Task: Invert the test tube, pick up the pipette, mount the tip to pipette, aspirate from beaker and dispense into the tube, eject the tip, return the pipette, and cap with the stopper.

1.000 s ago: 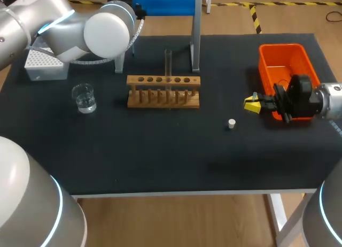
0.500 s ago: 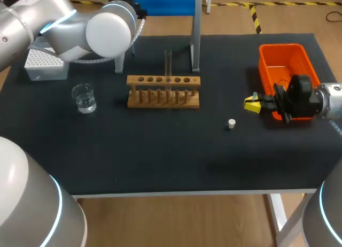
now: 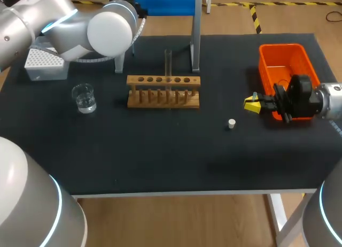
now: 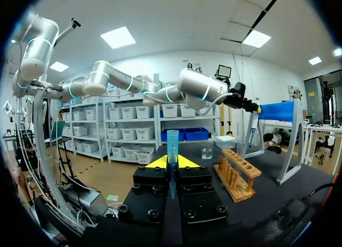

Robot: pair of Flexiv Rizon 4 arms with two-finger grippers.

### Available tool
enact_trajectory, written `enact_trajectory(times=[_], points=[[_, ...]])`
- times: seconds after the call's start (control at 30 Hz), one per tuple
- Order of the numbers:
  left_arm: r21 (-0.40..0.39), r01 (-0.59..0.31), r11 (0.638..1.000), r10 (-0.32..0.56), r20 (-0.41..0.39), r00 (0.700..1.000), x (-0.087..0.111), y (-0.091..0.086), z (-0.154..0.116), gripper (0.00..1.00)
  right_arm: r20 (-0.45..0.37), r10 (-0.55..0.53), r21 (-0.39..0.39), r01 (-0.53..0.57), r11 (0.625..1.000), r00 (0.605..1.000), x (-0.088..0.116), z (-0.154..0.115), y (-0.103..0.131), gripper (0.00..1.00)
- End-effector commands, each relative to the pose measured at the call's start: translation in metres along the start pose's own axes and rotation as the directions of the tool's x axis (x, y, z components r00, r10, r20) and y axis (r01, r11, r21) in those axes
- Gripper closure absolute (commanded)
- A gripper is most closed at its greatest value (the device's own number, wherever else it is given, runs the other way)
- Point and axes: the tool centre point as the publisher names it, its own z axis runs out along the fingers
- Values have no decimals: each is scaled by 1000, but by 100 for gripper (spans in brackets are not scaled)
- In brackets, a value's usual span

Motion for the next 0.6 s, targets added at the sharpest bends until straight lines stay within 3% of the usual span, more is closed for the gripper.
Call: enact_trajectory(times=[0.03,0.6], points=[[-3,2,1000,-2,-1,1000,1,0,4,48,0,-1,0,1,1000,1000,1,-1,0,100],[-7,5,1000,-4,4,1000,1,1,7,50,0,-1,0,1,1000,1000,1,-1,0,100]])
